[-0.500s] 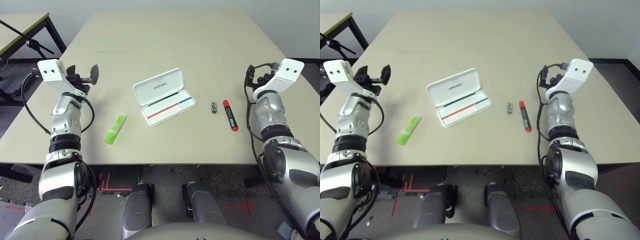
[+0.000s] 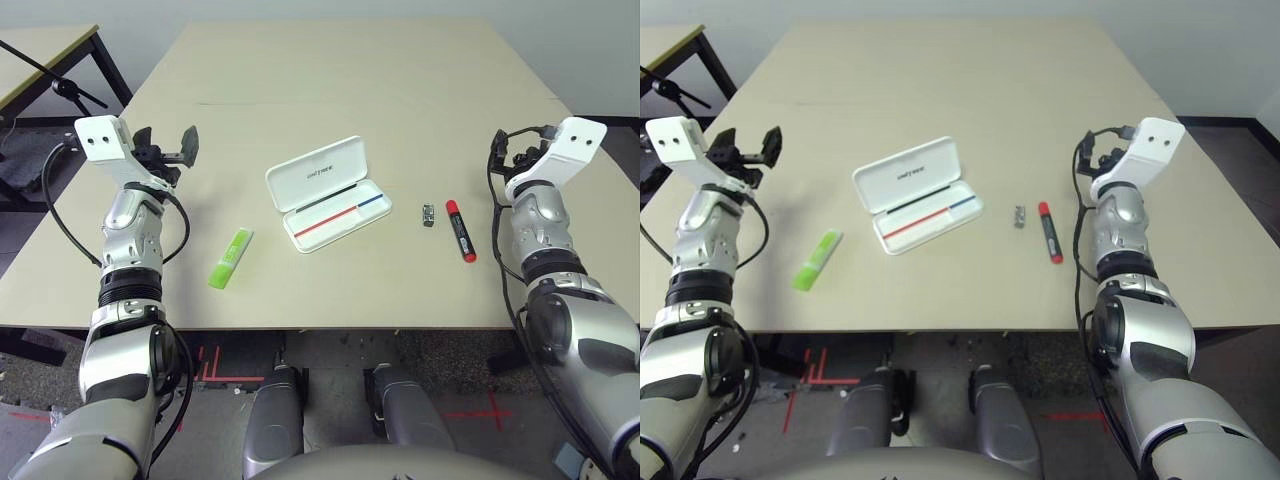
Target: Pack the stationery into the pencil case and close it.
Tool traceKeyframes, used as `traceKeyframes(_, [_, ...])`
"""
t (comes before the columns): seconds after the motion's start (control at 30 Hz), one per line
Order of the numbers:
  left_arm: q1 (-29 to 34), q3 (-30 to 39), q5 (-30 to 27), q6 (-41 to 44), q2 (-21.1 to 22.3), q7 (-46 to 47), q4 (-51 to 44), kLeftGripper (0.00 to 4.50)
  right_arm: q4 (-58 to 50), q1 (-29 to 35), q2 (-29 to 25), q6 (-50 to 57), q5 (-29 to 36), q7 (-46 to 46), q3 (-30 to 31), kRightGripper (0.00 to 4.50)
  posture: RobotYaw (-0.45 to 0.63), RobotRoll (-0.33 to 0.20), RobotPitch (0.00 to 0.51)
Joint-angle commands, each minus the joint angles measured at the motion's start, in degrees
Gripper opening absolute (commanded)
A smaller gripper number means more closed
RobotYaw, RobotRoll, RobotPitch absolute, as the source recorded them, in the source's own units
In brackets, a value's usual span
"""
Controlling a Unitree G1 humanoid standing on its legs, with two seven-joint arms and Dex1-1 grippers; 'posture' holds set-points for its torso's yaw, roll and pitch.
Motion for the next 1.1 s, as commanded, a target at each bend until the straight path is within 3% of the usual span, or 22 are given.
traceKeyframes(0.03, [2.1, -0.3, -0.8, 2.7, -0.1, -0.6, -4.4, 4.47, -0.9, 0.0, -1.1, 1.7, -0.5, 4.3, 1.3, 4.5, -0.05, 0.0, 0.104])
traceKeyframes(0.43, [12.4, -1.3, -4.0, 17.2, 2.7, -5.0, -28.1, 4.47, -13.5, 4.8, -9.1, 10.0, -2.9, 32.4, 10.8, 4.5, -0.03, 0.0, 0.15])
traceKeyframes(0.63, [18.6, -4.8, -8.4, 27.5, 5.9, -11.4, -43.8, 4.47, -21.8, 7.5, -12.1, 14.9, -2.6, 44.6, 15.2, 4.5, -0.01, 0.0, 0.167])
traceKeyframes(0.87, [25.1, -9.9, -18.4, 38.2, 10.4, -19.4, -65.0, 4.47, -25.4, 7.8, -11.9, 17.3, -3.5, 48.4, 17.5, 4.5, 0.01, 0.0, 0.204])
traceKeyframes(1.1, [28.9, -16.2, -19.8, 43.3, 15.2, -23.4, -72.6, 4.47, -26.3, 7.7, -12.0, 17.7, -4.3, 49.5, 18.4, 4.5, 0.01, 0.0, 0.214])
